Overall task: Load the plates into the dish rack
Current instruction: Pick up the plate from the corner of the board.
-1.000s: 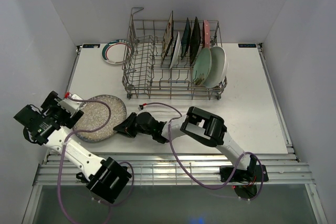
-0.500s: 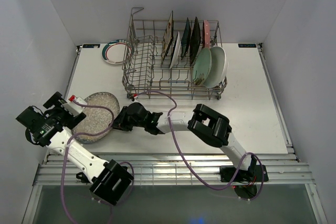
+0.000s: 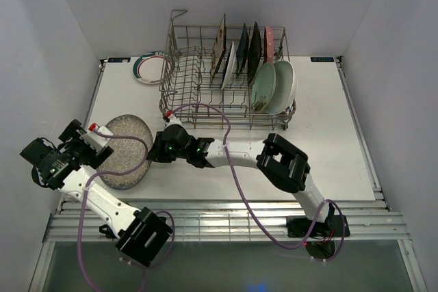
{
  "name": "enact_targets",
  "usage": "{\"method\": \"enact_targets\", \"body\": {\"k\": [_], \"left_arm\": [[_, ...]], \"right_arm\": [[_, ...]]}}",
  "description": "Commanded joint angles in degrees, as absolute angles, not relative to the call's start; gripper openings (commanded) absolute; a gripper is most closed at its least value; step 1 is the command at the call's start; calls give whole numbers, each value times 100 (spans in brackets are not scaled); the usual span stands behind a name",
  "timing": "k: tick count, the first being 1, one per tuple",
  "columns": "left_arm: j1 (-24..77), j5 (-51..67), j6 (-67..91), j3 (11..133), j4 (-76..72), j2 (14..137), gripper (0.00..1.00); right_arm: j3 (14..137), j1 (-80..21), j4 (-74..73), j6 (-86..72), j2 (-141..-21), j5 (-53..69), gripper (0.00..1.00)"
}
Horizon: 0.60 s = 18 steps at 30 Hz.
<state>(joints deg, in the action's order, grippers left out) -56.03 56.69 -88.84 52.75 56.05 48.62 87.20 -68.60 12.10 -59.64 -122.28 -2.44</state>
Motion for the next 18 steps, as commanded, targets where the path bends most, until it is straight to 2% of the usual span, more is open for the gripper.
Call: {"method": "enact_targets", "body": {"k": [1,11,18], "left_arm": [[-5590,6126,-8851,5520,5985,4922,98],[-5590,6468,-8139,5651,6021,5440,98],[-5590,6758,-7850,5414,6064,5125,98]], "right_arm": [[9588,-6794,1926,-5169,-11584,-817,8],[10406,-6548,1468,-4659,-11777,-1239,8],[10802,-6337,1204,-4342,-11804,-1581,8]]}}
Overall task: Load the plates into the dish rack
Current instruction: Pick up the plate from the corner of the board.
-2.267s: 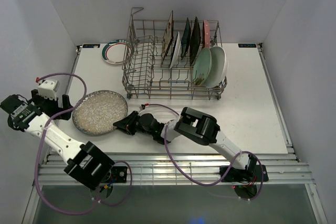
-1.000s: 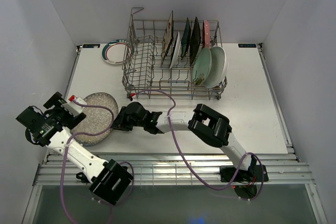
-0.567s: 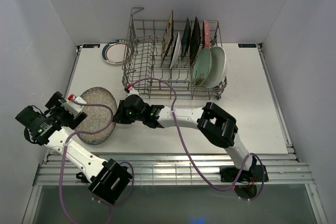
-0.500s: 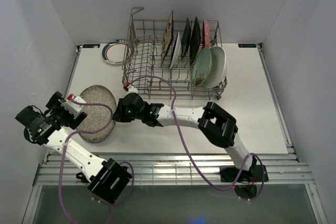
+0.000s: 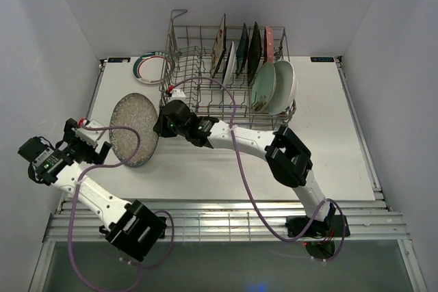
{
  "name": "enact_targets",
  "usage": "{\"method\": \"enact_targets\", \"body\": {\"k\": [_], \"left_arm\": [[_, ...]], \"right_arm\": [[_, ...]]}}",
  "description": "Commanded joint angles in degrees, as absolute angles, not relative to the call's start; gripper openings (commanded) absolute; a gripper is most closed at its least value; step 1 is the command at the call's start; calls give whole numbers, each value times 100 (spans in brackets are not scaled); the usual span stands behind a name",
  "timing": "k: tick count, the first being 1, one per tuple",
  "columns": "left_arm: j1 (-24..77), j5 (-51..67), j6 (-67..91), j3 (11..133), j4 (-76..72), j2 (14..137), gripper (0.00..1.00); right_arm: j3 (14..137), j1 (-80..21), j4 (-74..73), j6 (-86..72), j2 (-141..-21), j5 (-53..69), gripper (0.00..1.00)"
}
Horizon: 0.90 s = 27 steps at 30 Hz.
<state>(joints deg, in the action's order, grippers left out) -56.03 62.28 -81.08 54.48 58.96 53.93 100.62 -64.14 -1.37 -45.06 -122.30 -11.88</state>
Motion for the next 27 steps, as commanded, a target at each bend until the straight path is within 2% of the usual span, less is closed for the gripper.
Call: {"method": "enact_targets", "body": {"k": [1,7,15,16,19,20,22,27], "left_arm": [[-5581,6811,-7788,5414,6108,5063,98],[-5572,7118,-7454,5212,6074,4588,98],[-5485,7286,-6259,5274,5250,5036,98],[-5380,7251,-5701,5152,5003,5010,98],[-4733,6507,-4512,4818,3414,4764,98],[-4459,5799,-3882,4599,2792,4703,98],[-3749,5249,-3544,4361,2436,4649,98],[-3165,4529,-2972,4105,1777,4702,98]], "right_arm": [[10810,-6293,1195,-4351,-11804,-1617,8],[11459,-6091,819,-4412,-12171,-1626,8],[11971,-6003,721,-4122,-12384,-1652,8],[11953,-6003,738,-4096,-12366,-1652,8],[11874,-6003,817,-4061,-12323,-1661,8],[11865,-6003,835,-4052,-12314,-1661,8],[11848,-6003,896,-4043,-12305,-1635,8],[11848,-6003,862,-4078,-12278,-1810,8]]}}
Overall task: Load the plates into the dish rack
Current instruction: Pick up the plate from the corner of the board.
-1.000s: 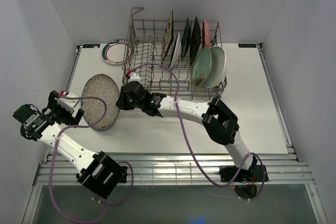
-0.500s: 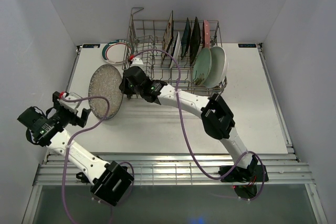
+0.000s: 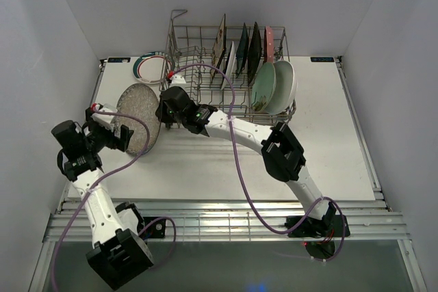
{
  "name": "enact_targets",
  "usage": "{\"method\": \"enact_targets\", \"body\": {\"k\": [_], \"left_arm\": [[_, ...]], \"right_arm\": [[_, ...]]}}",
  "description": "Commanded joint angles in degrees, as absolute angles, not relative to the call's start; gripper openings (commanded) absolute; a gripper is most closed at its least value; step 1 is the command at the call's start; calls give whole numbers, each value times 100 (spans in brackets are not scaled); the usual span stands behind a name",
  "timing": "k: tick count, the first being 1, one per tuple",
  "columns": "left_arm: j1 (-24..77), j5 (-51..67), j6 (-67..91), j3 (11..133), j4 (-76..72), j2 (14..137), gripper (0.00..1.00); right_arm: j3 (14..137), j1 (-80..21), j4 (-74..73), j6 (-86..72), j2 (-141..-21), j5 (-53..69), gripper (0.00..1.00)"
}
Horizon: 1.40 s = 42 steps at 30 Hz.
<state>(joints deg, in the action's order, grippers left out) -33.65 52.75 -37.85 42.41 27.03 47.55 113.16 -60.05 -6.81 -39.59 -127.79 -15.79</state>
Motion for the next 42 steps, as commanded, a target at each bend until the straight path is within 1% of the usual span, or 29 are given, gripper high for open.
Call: {"method": "enact_targets", "body": {"k": [1,6,9,14,19,21,22,23,24,28,35,42], "left_arm": [[-2981,4405,-2901,4044,1680,4650,98],[-2261,3544,-2664,3675,1389,4439,98],[-1926,3358,-2611,3525,1327,4307,98],[-1556,2989,-2566,3173,1275,4017,98],[-1468,2945,-2628,2988,1266,3656,98],[-1433,2883,-2645,2979,1292,3691,98],[-1415,2883,-2646,2979,1309,3718,98],[-1398,2883,-2637,2971,1318,3718,98],[-1337,2900,-2628,2945,1318,3700,98],[-1161,2804,-2628,2839,1301,3490,98],[-906,2786,-2654,2698,1169,3463,98],[-229,2137,-2522,2593,967,3621,98]], "right_arm": [[11848,-6003,861,-4087,-12261,-1854,8],[11953,-6047,695,-4227,-12243,-2318,8],[12093,-6099,633,-4263,-12252,-2653,8],[12208,-6135,764,-4412,-12305,-2874,8],[12138,-6144,993,-4631,-12296,-2865,8],[11867,-6144,1220,-4885,-12148,-2918,8],[11648,-6144,1430,-4982,-12051,-2961,8],[11176,-6152,1720,-5018,-11963,-2971,8],[11084,-6170,1905,-5079,-11884,-3006,8],[11276,-6205,1811,-5115,-11944,-3137,8],[11188,-6310,1951,-5300,-11892,-3392,8],[11373,-6381,2021,-5133,-11936,-3533,8]]}}
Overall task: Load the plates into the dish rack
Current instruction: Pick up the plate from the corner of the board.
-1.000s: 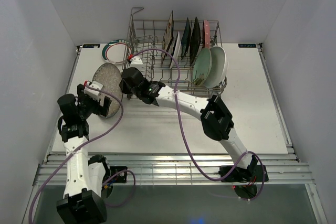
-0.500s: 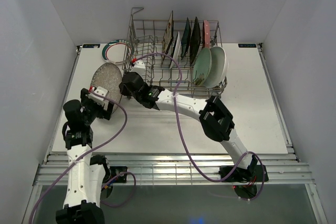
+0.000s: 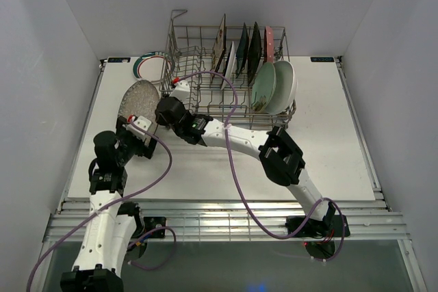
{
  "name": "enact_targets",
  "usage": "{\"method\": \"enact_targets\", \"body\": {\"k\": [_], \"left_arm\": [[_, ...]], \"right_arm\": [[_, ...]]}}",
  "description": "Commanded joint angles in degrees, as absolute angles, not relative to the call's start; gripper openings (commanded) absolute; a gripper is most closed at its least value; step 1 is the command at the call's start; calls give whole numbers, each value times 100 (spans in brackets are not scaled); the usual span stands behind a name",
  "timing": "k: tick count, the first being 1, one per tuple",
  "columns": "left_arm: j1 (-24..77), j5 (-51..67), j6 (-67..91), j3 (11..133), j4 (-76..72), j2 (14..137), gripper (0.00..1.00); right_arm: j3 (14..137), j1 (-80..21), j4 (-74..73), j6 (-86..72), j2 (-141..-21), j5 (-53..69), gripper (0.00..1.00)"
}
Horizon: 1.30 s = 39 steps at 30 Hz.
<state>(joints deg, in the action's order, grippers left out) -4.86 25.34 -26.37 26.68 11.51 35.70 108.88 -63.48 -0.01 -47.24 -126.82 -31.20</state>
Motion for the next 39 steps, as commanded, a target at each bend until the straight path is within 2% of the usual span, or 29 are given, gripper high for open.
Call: {"method": "enact_targets", "body": {"k": [1,12,23,35,39], "left_arm": [[-142,2014,-2522,2575,923,3630,98],[790,809,-2654,2189,159,3823,98],[800,229,-3076,1636,-465,3613,98],[800,220,-3480,1108,-817,3252,98],[800,176,-3463,1072,-1010,3348,87]], "right_arm": [[11312,-6381,2039,-5142,-11909,-3525,8],[10662,-6442,2426,-5273,-11400,-3463,8],[10503,-6495,2584,-5142,-11127,-3437,8],[10380,-6504,2479,-5054,-10697,-3428,8],[10125,-6513,2584,-5045,-10504,-3428,8]]}}
